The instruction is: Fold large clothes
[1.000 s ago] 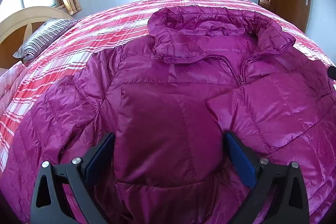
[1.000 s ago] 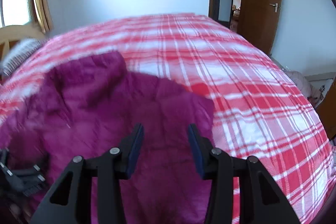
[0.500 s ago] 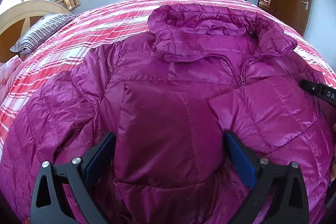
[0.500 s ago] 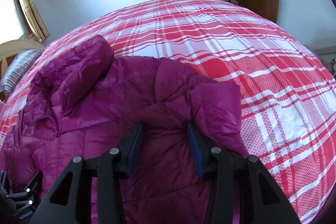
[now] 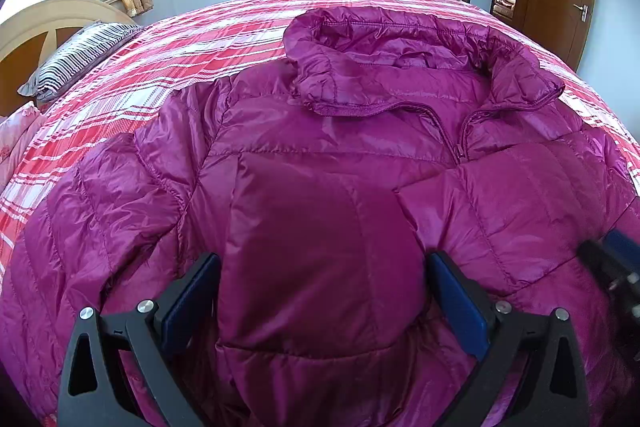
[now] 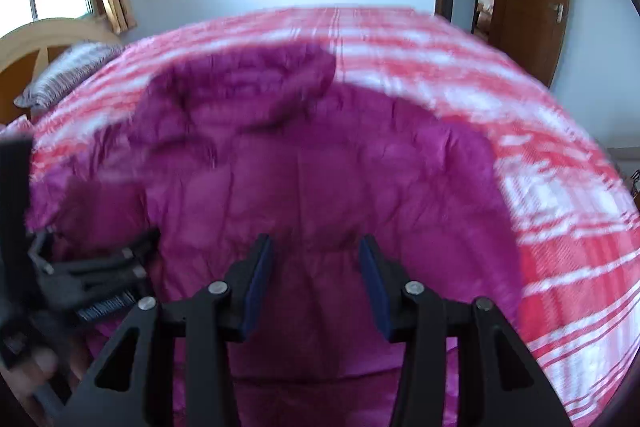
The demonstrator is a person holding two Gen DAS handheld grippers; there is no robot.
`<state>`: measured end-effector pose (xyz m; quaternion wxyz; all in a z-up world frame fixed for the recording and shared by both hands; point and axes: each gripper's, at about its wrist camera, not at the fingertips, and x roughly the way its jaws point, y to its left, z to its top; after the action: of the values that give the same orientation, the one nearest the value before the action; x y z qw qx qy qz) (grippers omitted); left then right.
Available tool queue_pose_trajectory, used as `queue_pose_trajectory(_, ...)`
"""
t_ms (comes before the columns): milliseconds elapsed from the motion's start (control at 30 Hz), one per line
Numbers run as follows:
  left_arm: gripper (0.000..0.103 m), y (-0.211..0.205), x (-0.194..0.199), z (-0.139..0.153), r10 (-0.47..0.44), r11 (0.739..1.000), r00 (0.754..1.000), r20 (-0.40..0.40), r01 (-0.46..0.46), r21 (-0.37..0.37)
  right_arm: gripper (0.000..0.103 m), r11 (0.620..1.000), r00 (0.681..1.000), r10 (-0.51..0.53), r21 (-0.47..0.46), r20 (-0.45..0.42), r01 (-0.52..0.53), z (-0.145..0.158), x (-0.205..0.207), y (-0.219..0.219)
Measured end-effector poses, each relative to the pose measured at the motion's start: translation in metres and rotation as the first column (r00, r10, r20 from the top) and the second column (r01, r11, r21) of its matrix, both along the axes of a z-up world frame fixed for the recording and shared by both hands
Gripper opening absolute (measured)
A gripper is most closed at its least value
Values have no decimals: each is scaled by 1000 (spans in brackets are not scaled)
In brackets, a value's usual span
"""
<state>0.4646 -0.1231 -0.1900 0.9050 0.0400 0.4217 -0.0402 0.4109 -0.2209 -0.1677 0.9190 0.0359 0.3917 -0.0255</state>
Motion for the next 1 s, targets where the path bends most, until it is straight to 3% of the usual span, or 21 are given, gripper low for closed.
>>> queue_pose_trajectory(467,102,1,0,0,-2,1000,1000,-5,2,-5,49,999,1000,-10,-43,-11,9,-17,2,6)
queue_pose_trajectory(700,102,13,1,8,-46,998,998,-37,44,-54,49,997,1000,-14,-77,-8,13,-18,3,10)
queue_pose_trajectory(833,102,56,-30,33,-6,994,1000,-2,6,-106,49,997,1000,-14,-75,-6,14,-18,3,10)
queue_pose_trajectory(1000,102,161,-97,55,102,993,989,106,-108,46,49,998,1000,-13,-69,-1,13,-18,1,10)
